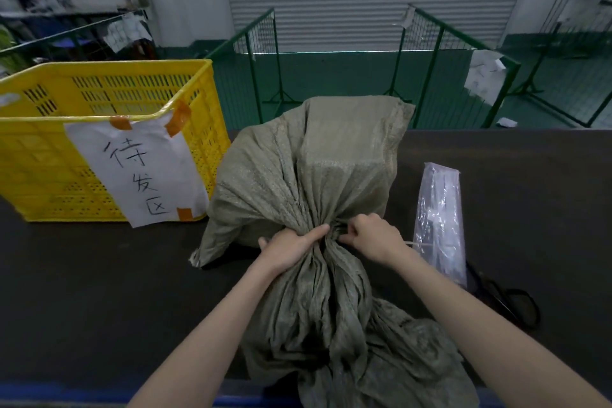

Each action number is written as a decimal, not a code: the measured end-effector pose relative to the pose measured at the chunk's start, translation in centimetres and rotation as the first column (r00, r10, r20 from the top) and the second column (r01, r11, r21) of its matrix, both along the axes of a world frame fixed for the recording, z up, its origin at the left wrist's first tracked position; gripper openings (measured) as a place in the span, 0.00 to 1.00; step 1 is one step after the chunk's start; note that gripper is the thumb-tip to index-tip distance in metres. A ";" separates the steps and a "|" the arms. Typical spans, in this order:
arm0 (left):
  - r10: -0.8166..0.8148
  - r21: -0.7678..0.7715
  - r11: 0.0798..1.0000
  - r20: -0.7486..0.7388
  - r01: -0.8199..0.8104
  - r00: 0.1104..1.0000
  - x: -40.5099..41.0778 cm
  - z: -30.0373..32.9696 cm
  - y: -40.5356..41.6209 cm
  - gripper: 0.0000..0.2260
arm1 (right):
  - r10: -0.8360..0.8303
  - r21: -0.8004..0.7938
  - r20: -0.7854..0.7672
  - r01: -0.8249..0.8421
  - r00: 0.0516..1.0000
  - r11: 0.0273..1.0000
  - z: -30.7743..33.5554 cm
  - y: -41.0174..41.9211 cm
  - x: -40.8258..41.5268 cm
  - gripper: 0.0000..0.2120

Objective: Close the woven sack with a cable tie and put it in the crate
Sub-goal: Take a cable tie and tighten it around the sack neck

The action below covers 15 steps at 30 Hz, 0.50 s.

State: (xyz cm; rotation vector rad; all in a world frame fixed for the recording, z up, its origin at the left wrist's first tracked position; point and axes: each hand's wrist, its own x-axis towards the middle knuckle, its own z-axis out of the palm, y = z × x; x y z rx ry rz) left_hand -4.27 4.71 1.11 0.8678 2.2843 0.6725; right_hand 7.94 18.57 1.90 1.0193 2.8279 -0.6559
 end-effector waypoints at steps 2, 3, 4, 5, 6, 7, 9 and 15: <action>-0.006 0.116 0.993 0.238 -0.022 0.971 -1.3 0.3 -1.3 0.40 | -0.019 0.047 0.008 0.019 1.000 0.999 -0.1 -0.2 -0.1 0.16; -0.016 0.166 0.985 0.335 -0.042 0.942 -1.9 0.6 -2.0 0.39 | -0.030 0.060 0.011 0.029 0.999 0.998 -0.3 -0.2 0.0 0.19; -0.007 0.183 0.981 0.388 -0.069 0.922 -2.4 0.9 -2.6 0.36 | -0.039 0.073 0.014 0.038 0.999 0.997 -0.4 -0.2 0.1 0.21; 0.012 0.183 0.979 0.393 -0.091 0.919 -3.0 0.9 -3.1 0.32 | -0.054 0.085 0.014 0.053 0.998 0.995 -0.4 -0.1 0.3 0.22; 0.037 0.186 0.976 0.367 -0.113 0.929 -3.5 1.1 -3.6 0.26 | -0.063 0.089 0.013 0.062 0.998 0.994 -0.5 -0.1 0.3 0.22; 0.054 0.198 0.972 0.337 -0.126 0.940 -4.0 1.2 -4.1 0.19 | -0.072 0.088 0.009 0.070 0.997 0.994 -0.6 0.0 0.2 0.21; 0.075 0.193 0.972 0.277 -0.132 0.958 -4.7 1.2 -4.7 0.10 | -0.083 0.072 0.002 0.083 0.997 0.994 -0.7 -0.2 0.1 0.19; 0.408 0.199 0.809 0.487 -0.553 0.772 -5.4 -0.3 -5.1 0.08 | -0.105 -0.050 -0.003 0.105 0.994 0.993 -0.6 -0.5 -0.4 0.11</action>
